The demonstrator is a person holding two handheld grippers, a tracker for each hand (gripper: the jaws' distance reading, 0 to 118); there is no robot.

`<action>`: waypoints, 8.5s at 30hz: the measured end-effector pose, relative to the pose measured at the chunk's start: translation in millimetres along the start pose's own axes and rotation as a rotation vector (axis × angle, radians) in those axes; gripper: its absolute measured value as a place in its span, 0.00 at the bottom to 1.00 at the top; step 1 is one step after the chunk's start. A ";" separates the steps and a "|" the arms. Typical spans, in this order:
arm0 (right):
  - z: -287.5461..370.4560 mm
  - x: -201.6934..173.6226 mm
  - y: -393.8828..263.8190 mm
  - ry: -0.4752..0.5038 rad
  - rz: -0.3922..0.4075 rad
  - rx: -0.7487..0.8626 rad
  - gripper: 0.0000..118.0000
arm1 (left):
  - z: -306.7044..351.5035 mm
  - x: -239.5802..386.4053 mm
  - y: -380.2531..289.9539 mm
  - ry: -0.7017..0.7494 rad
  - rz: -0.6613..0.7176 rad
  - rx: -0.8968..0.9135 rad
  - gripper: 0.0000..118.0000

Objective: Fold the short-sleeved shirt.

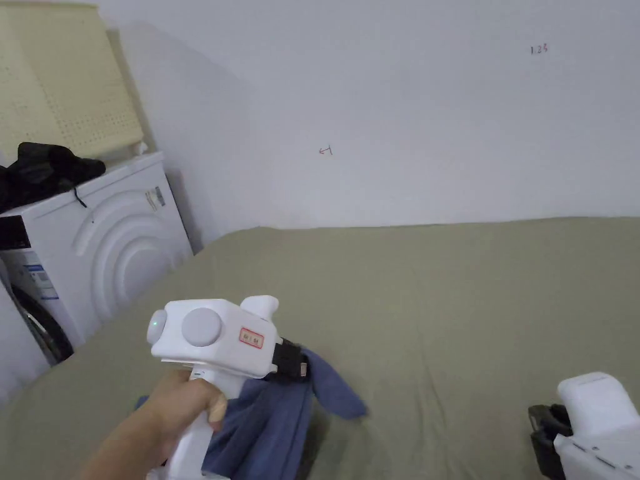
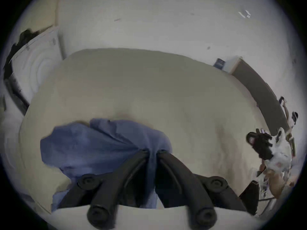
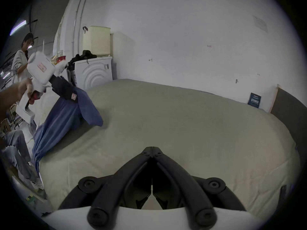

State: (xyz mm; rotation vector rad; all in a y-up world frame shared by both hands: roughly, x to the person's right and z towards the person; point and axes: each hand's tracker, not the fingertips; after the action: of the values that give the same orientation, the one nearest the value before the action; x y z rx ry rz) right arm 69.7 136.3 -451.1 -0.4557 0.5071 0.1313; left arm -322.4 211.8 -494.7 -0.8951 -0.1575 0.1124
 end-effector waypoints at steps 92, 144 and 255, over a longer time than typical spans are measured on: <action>69.8 219.0 -45.8 -0.255 -0.290 -0.545 0.06 | -61.0 75.5 -80.4 0.118 0.142 -0.171 0.03; 28.7 285.2 201.3 -0.439 -0.291 -0.091 0.06 | 33.8 102.3 158.4 0.171 -0.010 0.276 0.03; -109.6 249.6 13.4 -0.173 0.020 -0.804 0.00 | 3.6 89.8 -200.1 0.021 0.183 -0.203 0.02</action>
State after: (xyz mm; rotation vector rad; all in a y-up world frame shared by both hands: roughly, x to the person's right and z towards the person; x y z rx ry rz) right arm 235.2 101.2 -665.3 -1.2126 0.2708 0.3957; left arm -228.5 105.0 -327.7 -1.1123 -0.0678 0.2602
